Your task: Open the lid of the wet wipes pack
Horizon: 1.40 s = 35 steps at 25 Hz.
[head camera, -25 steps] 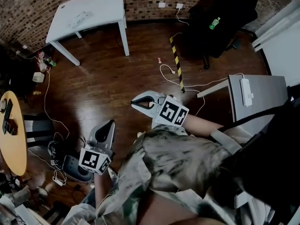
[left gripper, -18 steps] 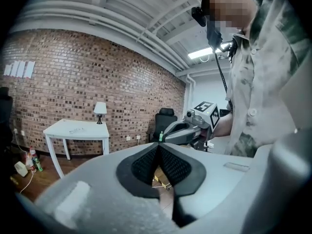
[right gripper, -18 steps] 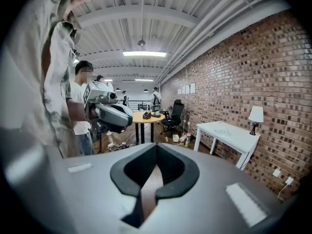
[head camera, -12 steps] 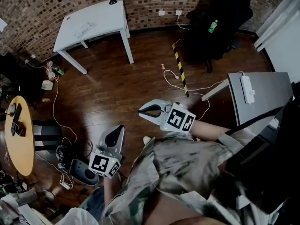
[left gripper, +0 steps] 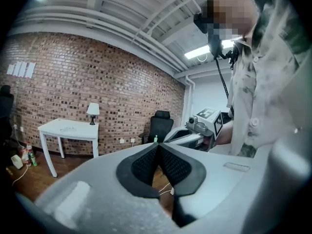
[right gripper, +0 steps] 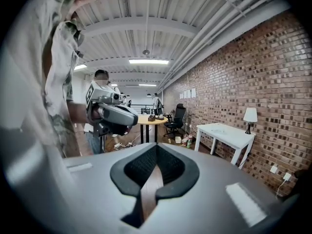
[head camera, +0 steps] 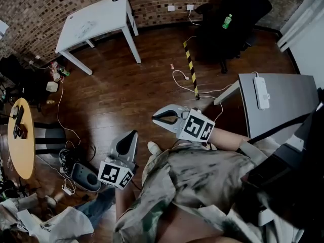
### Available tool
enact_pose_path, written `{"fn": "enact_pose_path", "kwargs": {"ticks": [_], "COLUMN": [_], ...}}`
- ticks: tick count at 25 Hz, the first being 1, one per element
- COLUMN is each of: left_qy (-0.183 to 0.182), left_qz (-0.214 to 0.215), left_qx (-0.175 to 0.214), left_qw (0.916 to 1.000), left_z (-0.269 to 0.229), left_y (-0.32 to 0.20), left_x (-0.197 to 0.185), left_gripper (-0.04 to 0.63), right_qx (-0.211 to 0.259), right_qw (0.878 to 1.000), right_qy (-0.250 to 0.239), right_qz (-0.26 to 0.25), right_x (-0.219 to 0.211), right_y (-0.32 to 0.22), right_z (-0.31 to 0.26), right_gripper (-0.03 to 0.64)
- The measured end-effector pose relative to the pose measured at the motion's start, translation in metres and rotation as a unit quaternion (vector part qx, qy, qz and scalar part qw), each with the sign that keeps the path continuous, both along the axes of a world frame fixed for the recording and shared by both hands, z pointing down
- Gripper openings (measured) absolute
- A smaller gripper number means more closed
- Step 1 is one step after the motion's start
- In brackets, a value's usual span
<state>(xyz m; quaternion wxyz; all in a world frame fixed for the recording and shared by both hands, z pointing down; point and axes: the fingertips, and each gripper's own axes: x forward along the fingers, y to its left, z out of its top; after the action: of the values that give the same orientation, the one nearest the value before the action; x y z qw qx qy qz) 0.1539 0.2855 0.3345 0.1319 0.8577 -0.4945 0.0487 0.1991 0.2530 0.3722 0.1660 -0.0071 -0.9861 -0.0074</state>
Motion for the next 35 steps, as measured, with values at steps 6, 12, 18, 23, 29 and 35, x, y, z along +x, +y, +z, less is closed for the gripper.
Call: {"fn": "enact_pose_path", "kwargs": {"ticks": [6, 12, 18, 23, 29, 35], "left_qy": [-0.007, -0.013, -0.018, -0.019, -0.015, -0.012], "left_qz": [0.011, 0.014, 0.019, 0.022, 0.019, 0.008], "left_qx": [-0.001, -0.004, -0.008, -0.006, -0.006, -0.002], "left_qw": [0.9999, 0.9998, 0.9996, 0.9996, 0.9997, 0.9999], "left_z": [-0.010, -0.008, -0.002, -0.004, -0.005, -0.002], "left_y": [0.010, 0.019, 0.022, 0.027, 0.035, 0.039], "left_x": [0.038, 0.058, 0.072, 0.078, 0.075, 0.064], "left_gripper": [0.002, 0.002, 0.002, 0.002, 0.002, 0.002], "right_qx": [-0.002, -0.002, 0.003, 0.003, 0.004, 0.005], "right_qw": [1.000, 1.000, 1.000, 1.000, 1.000, 1.000], "right_qy": [-0.010, -0.010, -0.011, -0.008, -0.006, -0.002], "right_qz": [0.005, 0.009, 0.013, 0.019, 0.016, 0.010], "right_x": [0.031, 0.060, 0.079, 0.087, 0.083, 0.076], "right_y": [0.006, 0.017, 0.023, 0.029, 0.037, 0.040], "right_z": [-0.006, -0.003, 0.000, -0.001, -0.003, 0.001], "right_gripper": [0.006, 0.008, 0.023, 0.023, 0.023, 0.021]}}
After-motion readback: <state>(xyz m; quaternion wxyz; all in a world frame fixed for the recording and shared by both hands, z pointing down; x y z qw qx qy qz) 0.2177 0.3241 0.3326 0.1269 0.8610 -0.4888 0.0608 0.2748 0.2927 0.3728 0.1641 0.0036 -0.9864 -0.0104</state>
